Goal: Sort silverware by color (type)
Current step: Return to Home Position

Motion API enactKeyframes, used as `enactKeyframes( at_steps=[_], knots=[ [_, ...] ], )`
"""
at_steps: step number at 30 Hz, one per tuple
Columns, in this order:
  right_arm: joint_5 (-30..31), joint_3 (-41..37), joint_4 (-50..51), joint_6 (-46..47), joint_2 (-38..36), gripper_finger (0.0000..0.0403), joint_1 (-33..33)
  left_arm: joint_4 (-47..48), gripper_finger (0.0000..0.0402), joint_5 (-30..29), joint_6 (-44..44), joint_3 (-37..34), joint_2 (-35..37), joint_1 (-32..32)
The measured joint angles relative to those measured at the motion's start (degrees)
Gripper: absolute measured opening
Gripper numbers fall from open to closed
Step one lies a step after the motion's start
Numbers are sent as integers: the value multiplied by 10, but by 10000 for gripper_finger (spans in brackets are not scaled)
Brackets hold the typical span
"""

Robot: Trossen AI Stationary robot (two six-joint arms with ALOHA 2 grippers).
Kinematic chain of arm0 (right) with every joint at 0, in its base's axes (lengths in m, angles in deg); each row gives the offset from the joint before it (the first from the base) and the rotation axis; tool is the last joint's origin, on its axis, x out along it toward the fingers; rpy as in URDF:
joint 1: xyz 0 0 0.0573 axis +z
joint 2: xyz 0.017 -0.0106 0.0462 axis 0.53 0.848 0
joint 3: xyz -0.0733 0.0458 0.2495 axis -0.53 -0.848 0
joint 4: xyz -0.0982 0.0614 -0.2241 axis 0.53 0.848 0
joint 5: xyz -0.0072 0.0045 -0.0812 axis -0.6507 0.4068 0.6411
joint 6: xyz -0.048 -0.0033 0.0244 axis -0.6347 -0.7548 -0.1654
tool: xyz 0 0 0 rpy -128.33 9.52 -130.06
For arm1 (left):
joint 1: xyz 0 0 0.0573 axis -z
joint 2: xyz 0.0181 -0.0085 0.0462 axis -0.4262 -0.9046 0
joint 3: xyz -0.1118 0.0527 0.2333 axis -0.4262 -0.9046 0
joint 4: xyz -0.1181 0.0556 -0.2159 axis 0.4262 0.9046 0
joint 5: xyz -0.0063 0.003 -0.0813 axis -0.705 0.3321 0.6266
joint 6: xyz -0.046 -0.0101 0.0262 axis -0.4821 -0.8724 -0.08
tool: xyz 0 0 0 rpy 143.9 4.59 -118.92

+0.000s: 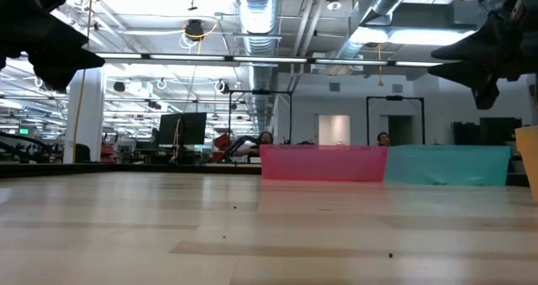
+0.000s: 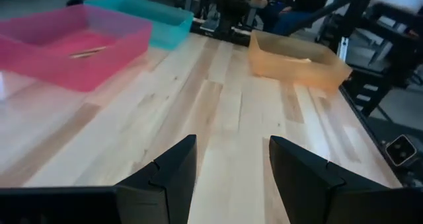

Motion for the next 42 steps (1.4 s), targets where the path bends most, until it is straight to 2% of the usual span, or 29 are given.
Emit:
enactKeyframes(
  at_steps=[2,5,8,11,12,15,17,22,24,30,33,42],
  knots=[
    [-5,0,-1,0,0,159,-4,2,173,17,22,5,14,0],
    [-43,0,-3,2,0,159,-3,-3,173,74,71,22,64,0],
    [-80,0,0,2,0,159,-2,-4,173,130,137,29,142,0],
    [-87,-1,-3,1,0,159,-2,-6,173,197,186,29,226,0],
    [-87,-1,-6,-5,0,159,-2,-15,173,210,201,36,226,-1],
    [-95,-2,-27,-44,-1,159,-3,-1,173,297,231,43,224,-6],
    [-117,-2,-42,-86,-1,159,-3,-6,173,318,246,46,224,-7],
    [-236,-2,-74,-203,-3,159,-3,6,173,397,307,45,224,-7],
    [-255,-2,-78,-226,-3,159,-3,14,173,396,327,45,225,-8],
    [-254,-2,-71,-238,-3,159,-3,40,173,399,330,45,225,-8],
    [-254,-2,-54,-235,-3,159,-3,40,173,419,330,45,225,-7],
    [-252,-2,-47,-238,-3,159,-3,59,173,415,334,44,225,-7]
  ],
)
